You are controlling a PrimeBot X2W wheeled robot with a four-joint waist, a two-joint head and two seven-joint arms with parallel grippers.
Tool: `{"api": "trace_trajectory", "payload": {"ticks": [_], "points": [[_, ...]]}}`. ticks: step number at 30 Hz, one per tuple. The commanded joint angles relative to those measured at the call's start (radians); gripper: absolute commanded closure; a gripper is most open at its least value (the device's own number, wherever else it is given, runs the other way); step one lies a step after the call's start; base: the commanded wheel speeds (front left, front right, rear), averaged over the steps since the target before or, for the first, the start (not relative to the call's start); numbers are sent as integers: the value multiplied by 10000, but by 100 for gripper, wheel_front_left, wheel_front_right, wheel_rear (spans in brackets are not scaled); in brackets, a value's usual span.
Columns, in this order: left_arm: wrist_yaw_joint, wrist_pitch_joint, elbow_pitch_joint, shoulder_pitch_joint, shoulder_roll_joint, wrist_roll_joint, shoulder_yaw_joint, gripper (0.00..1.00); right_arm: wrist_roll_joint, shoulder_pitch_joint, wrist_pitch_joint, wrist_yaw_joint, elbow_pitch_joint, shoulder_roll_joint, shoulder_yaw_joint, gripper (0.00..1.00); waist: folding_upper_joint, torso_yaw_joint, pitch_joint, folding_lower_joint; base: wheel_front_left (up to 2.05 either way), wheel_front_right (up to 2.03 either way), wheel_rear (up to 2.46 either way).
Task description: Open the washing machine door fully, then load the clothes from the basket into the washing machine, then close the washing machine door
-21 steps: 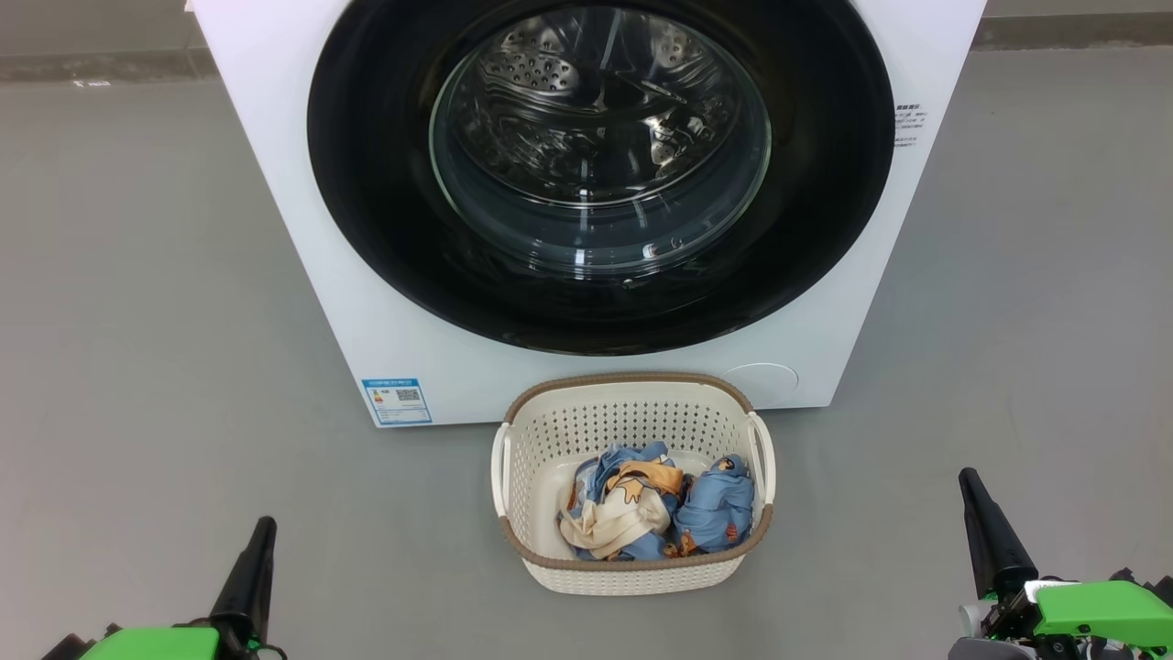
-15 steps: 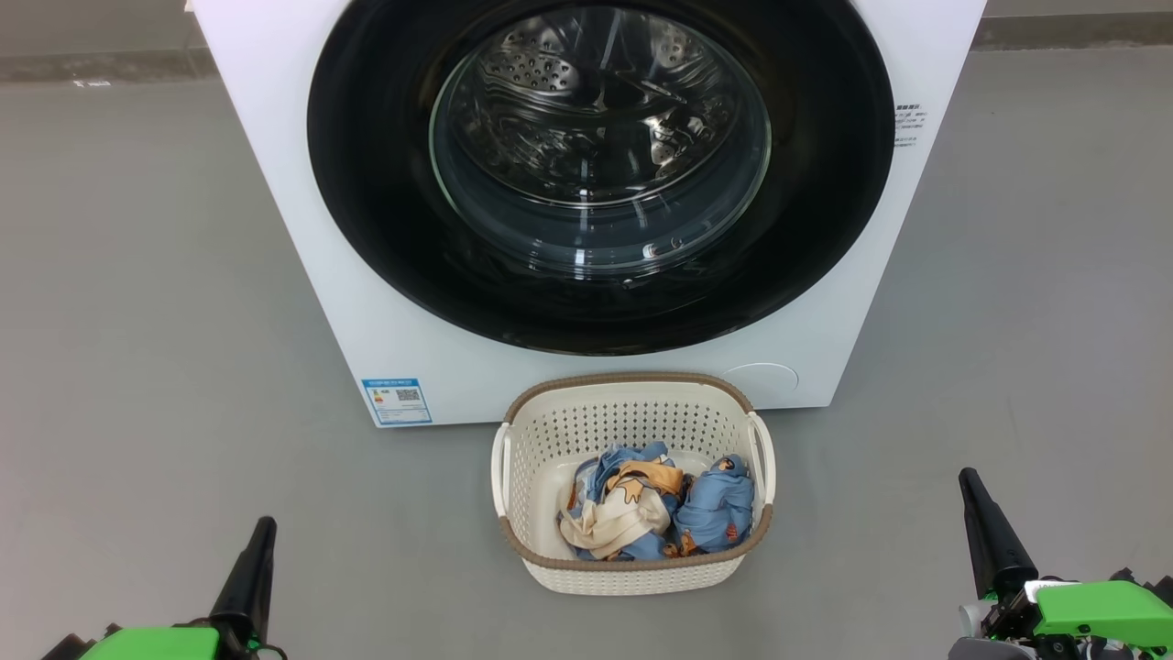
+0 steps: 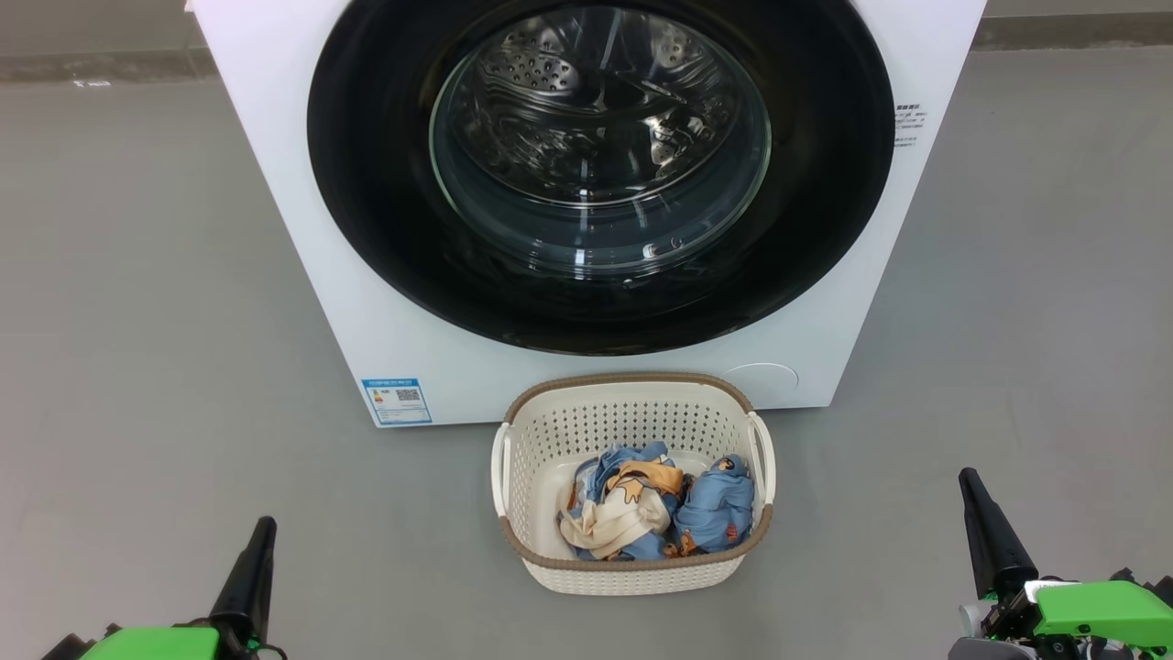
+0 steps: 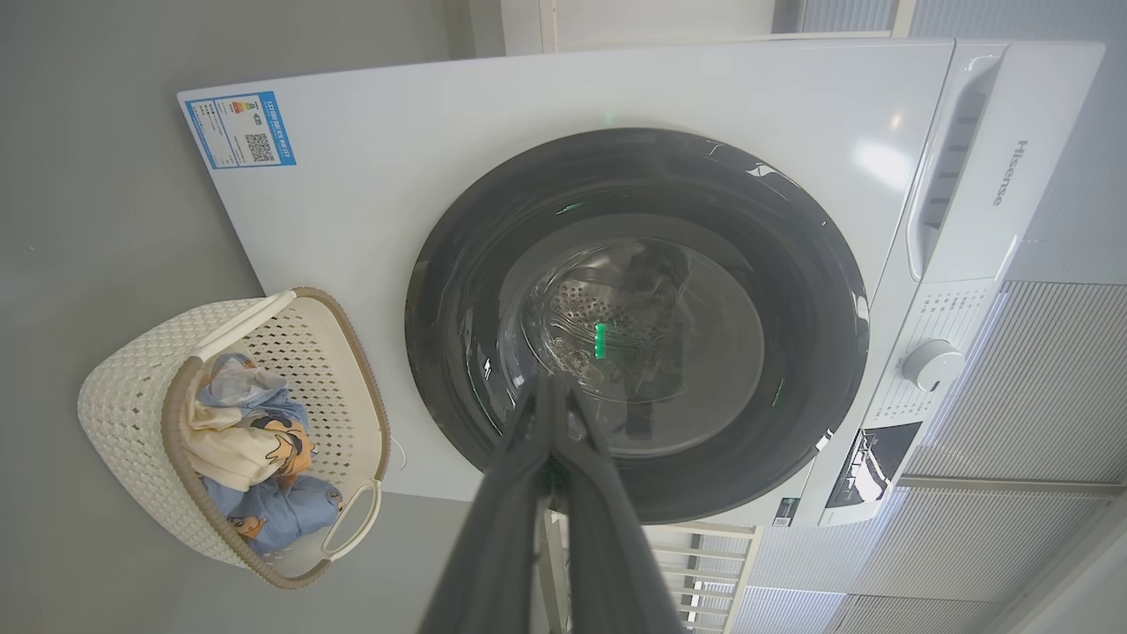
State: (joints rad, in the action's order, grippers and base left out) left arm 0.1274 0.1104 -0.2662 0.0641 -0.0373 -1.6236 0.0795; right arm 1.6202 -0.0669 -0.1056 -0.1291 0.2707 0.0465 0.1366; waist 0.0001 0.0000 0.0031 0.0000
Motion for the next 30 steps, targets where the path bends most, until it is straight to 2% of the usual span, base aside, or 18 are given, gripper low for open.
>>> {"api": "trace_trajectory", "payload": {"ticks": [1, 30], "points": [[33, 35, 213, 440, -132, 158, 352, 100, -124, -411, -84, -16, -259, 39, -219, 100, -1, 0, 0, 0, 0, 0, 0], [33, 36, 213, 440, -131, 159, 353, 100, -125, -411, -85, -16, -259, 38, -218, 100, -1, 0, 0, 0, 0, 0, 0]]}}
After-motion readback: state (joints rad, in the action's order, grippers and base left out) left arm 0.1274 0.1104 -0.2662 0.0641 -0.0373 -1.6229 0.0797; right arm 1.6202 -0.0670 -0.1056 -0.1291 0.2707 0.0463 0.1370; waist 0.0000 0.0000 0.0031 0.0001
